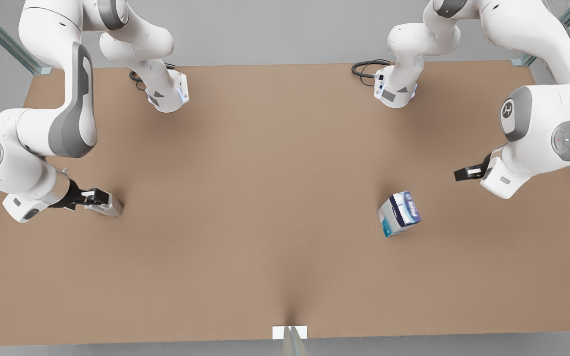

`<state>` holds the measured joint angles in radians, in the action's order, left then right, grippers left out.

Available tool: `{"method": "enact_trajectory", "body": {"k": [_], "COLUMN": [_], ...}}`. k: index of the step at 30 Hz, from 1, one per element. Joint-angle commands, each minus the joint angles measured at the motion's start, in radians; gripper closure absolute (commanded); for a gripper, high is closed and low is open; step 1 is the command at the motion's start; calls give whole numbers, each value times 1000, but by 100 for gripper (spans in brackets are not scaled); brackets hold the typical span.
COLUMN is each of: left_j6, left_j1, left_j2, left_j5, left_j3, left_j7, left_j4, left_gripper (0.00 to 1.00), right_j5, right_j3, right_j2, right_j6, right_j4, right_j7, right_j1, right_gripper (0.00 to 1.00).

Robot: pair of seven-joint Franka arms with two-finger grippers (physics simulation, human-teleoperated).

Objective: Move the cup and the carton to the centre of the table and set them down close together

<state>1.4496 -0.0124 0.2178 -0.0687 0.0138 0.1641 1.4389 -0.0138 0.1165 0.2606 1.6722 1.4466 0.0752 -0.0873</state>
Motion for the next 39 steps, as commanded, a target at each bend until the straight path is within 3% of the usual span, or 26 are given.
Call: {"method": "enact_trajectory", "body": {"k": [1, 4, 9, 14, 22, 37, 39], "left_j6": [0, -2, -3, -17, -15, -28, -28], "left_j1": [0, 0, -1, -1, -1, -8, -9], "left_j2": [0, 2, 8, 11, 12, 20, 22], "left_j5": [1, 3, 3, 3, 3, 6, 6], "left_j3": [0, 0, 0, 0, 2, 3, 3], "left_j7": [0, -2, 0, 0, 0, 0, 0], "left_j4": [0, 0, 0, 0, 2, 0, 0], "left_gripper": [0, 0, 0, 0, 0, 0, 0], "right_j5": [0, 3, 58, 97, 144, 146, 146], "right_j3": [0, -2, -2, -2, -2, -2, -2], "right_j2": [0, 29, 8, -11, 43, 157, 166], "right_j6": [0, -6, 173, 281, 400, 420, 409], "right_j4": [0, 38, 406, 537, 569, 563, 564], "right_j7": [0, 12, 54, 55, 92, 95, 176], "right_j1": [0, 30, 95, 90, 110, 109, 115], "right_gripper": [0, 0, 0, 0, 0, 0, 56]}}
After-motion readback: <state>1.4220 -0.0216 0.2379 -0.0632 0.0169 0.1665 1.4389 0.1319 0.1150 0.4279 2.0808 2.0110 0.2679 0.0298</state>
